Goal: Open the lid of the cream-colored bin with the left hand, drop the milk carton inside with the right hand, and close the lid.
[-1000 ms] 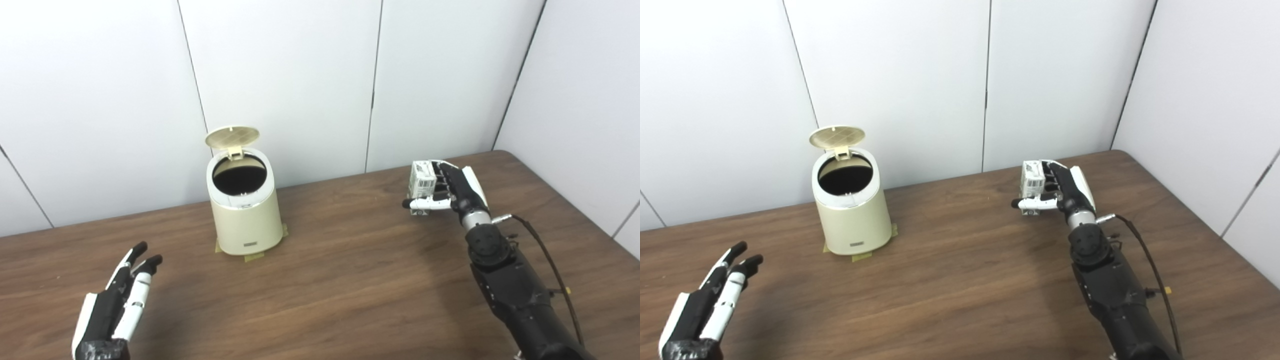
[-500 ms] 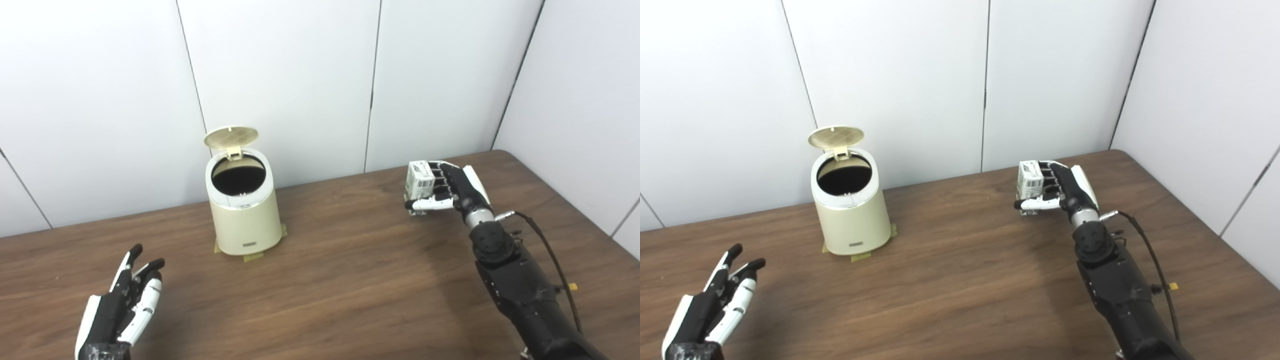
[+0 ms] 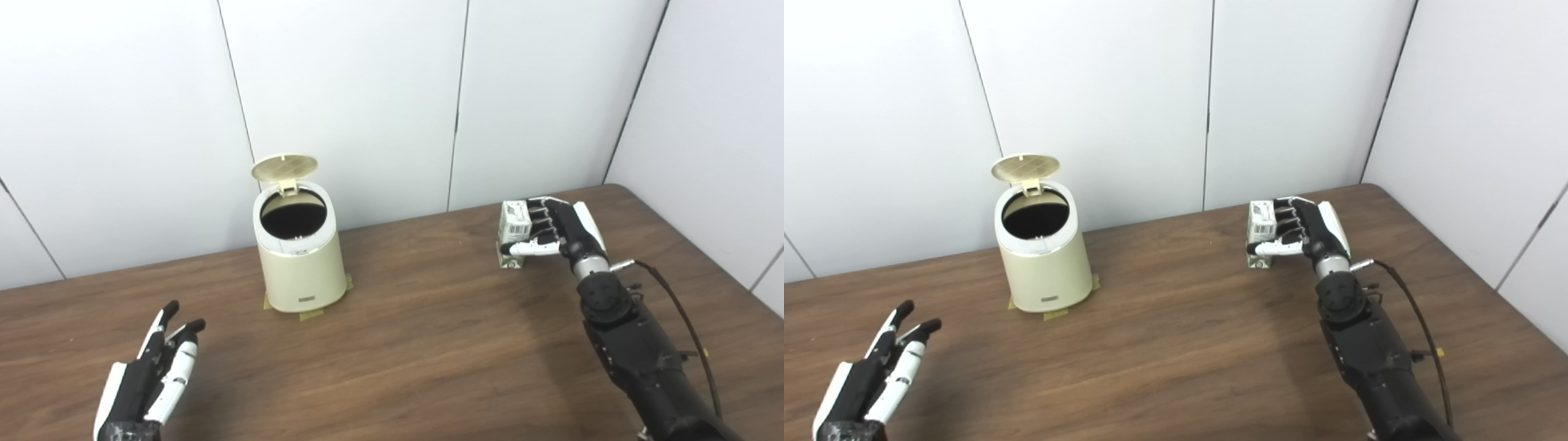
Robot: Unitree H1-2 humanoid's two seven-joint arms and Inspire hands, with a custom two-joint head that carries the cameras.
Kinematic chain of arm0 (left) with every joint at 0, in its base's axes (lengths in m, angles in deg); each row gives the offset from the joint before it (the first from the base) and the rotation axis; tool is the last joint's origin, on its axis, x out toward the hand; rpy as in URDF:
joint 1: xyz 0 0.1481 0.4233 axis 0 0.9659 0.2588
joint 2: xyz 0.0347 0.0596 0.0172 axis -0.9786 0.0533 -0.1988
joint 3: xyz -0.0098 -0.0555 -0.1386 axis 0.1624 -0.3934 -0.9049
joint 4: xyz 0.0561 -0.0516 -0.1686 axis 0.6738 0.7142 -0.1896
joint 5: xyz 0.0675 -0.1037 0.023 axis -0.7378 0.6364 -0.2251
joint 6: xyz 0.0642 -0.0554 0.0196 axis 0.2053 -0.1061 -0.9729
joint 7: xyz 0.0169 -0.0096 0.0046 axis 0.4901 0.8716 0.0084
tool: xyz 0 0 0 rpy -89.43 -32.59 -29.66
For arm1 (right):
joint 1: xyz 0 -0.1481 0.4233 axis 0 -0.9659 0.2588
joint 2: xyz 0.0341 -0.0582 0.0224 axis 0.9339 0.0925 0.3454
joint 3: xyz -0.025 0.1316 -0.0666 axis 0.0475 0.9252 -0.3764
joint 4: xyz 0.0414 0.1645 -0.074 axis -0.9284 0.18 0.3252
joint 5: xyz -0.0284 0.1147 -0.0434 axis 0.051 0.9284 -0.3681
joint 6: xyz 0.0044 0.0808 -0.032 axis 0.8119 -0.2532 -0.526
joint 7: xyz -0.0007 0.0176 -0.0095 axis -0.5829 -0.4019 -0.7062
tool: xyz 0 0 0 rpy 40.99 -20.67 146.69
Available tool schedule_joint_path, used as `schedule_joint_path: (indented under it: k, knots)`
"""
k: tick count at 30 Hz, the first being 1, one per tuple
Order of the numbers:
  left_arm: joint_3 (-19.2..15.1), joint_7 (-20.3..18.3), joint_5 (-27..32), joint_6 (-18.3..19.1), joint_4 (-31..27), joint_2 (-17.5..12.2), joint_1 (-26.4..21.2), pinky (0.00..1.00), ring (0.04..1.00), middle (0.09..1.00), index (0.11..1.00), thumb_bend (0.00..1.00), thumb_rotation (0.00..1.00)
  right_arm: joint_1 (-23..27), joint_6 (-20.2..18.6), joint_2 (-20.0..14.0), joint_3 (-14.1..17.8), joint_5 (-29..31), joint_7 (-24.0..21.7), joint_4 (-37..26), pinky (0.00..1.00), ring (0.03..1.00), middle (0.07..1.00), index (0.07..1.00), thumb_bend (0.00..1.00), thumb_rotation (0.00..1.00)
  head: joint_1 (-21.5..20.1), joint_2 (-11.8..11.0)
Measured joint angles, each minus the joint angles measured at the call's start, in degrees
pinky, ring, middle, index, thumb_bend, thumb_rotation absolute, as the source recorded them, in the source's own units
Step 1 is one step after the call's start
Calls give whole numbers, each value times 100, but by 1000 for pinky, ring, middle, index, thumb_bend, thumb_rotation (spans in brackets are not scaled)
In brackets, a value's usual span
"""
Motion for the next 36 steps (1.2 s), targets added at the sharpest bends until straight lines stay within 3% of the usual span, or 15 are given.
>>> schedule_joint_path:
  k: [1, 6, 14, 21, 28, 32, 36]
  knots:
    - [0, -4, -3, 0, 0, 0, 0, 926, 912, 859, 983, 180, 586, 0, -4, 7, 0, -10, 29, 0, 561, 543, 505, 632, 622, 5, 0, 0]
    - [-3, -9, -7, 0, 1, 4, 0, 933, 911, 856, 974, 179, 529, 0, -14, 13, -15, -51, 82, -2, 618, 501, 472, 608, 536, 0, 9, 9]
    - [-5, -3, -53, 0, 52, 7, -1, 998, 924, 850, 966, 180, 543, 4, -101, 12, -52, -179, 111, -26, 555, 454, 457, 552, 514, 0, 0, 0]
    - [-8, 2, -57, -2, 130, 7, -5, 963, 906, 846, 961, 187, 585, -32, -143, 13, -58, -198, 112, -121, 464, 427, 470, 547, 515, 0, 26, 17]
    - [-45, 5, -49, -1, 130, 33, -5, 995, 930, 854, 961, 198, 565, -427, -145, 282, -45, -507, 594, -754, 384, 410, 488, 510, 519, 0, 70, 26]
    - [-43, 6, -54, -6, 130, 35, -4, 924, 900, 849, 962, 196, 530, -625, -173, 471, -63, -680, 650, -1330, 374, 405, 489, 515, 518, 0, 141, 44]
    - [-40, 5, -51, -23, 130, 36, -1, 956, 910, 852, 959, 215, 569, -661, -181, 552, -71, -794, 633, -2003, 357, 388, 492, 519, 516, 0, 202, 53]
